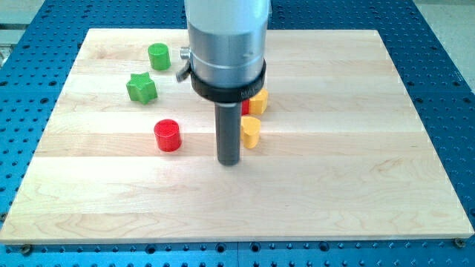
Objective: Move the red circle to the bottom left of the board
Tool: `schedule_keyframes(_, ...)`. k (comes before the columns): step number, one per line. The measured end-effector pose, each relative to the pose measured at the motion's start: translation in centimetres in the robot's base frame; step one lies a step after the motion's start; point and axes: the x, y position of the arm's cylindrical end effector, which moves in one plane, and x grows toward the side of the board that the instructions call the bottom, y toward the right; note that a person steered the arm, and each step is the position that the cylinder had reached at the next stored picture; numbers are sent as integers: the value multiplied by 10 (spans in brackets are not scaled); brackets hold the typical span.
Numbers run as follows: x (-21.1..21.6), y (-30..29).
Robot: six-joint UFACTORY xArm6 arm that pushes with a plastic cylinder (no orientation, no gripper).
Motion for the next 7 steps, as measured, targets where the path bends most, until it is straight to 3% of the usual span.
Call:
schedule_keyframes(2,-37,-57)
schedule_keyframes(4,48,-84)
schedule_keyframes(5,32,-100)
schedule_keyframes(6,-26,-88)
schedule_keyframes(7,15,-142)
